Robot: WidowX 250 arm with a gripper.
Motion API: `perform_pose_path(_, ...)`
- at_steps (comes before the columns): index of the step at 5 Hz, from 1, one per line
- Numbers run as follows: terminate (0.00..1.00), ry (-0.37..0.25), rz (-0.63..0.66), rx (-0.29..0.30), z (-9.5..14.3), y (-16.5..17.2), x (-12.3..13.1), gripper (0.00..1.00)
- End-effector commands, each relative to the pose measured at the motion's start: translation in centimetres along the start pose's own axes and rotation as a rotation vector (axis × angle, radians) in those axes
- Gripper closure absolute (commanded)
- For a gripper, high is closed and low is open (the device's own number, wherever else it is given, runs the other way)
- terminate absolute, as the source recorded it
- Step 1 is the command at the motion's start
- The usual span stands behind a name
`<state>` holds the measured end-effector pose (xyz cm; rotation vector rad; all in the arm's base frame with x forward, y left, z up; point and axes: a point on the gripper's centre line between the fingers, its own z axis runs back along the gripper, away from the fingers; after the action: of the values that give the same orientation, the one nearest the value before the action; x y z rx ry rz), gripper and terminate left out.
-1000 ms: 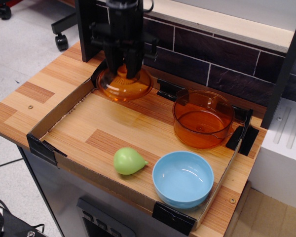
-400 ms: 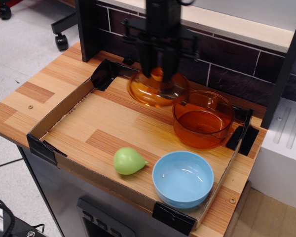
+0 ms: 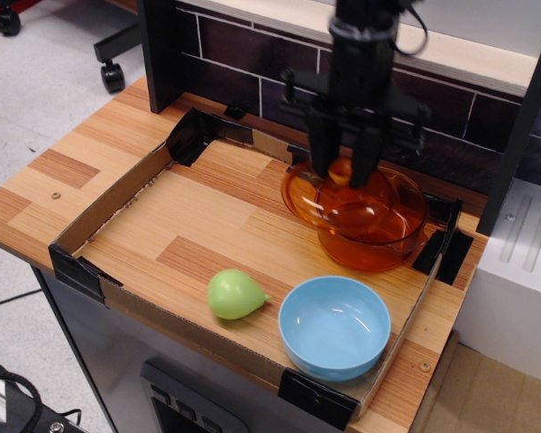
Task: Put lid on pot
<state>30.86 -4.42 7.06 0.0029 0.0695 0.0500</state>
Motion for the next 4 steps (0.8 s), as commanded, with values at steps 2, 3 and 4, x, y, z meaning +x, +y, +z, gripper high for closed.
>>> perform_pose_path(2,0.0,-0.08,-0.026,-0.014,-0.4,-2.4,2.4,1.0)
perform_pose_path(3,0.0,-0.108,-0.03,-0.013,-0.4,-2.2,2.7,1.0)
perform_pose_path(4,0.0,-0.122,-0.024,-0.034,-0.3,-1.8,3.0,1.0)
